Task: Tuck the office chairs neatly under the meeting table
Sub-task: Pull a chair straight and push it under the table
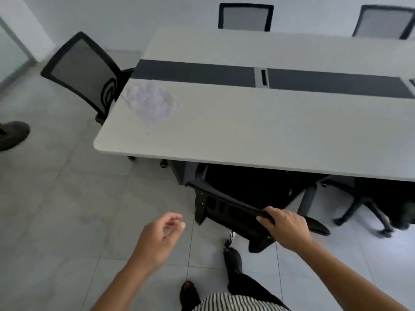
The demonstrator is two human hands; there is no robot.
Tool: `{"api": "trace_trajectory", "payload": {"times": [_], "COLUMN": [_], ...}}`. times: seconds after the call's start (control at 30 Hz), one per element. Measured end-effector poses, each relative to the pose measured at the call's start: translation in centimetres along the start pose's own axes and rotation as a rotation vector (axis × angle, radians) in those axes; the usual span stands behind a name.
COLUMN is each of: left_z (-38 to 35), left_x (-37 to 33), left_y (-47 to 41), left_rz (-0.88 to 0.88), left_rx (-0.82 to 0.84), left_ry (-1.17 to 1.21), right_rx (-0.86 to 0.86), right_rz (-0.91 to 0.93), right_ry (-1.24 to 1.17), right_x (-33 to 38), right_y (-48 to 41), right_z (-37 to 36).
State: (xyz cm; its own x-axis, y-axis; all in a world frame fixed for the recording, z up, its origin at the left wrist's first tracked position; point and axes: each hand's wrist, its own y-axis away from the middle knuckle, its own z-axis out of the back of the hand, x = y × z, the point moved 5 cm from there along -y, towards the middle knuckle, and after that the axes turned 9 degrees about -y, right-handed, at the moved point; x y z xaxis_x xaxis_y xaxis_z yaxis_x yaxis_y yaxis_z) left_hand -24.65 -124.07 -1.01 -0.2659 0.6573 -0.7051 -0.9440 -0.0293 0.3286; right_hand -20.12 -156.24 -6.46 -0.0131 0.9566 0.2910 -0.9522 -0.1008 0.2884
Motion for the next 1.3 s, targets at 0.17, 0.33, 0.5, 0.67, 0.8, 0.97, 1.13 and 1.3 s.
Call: {"api": "trace_trajectory", "payload": {"times": [0.17,0.33,0.5,0.67,0.8,0.97,1.13,1.3], "left_z": [-4.2,-9.2,-12.8,-14.4,-16.9,-18.9,-17.6,-16.7], "left_x": [-4.3,-7.2,-2.9,-1.9,-5.0,-7.3,-9.0,-10.3], "left_y": [-4.7,-10.7,-10.7,-9.1,-10.8,-12.8,-16.5,-20.0], "left_rz": [-0.286,-0.408,-0.272,-0.198,-0.109,-0.123,-0.150,-0.221], "left_rx": [0.019,0.147,0.314,0.172,0.083,-0.050,-0.079,-0.061], "left_ry": [-0.306,-0.649,-0.874,-0.796,-0.719,-0.720,-0.782,-0.856], "right_rx": [-0.049,-0.092,-0.287,-0.443,-0.417,-0.341,-0.330,-0.386], "right_rz": [-0.101,-0.141,-0.279,-0.246,-0.192,-0.167,-0.167,-0.209], "right_ry": [-0.084,-0.111,-0.060,-0.050,-0.048,-0.011,0.009,0.006], "right_x": [-3.6,-5.6,-11.6,-12.5,-15.6,-18.2,-18.5,-18.9], "right_y": [2.6,3.3,3.8,-0.3,-4.1,-9.0,-10.4,-11.2], "right_z": [0.7,1.0,2.6,4.6,6.8,9.1,9.8,9.9]}}
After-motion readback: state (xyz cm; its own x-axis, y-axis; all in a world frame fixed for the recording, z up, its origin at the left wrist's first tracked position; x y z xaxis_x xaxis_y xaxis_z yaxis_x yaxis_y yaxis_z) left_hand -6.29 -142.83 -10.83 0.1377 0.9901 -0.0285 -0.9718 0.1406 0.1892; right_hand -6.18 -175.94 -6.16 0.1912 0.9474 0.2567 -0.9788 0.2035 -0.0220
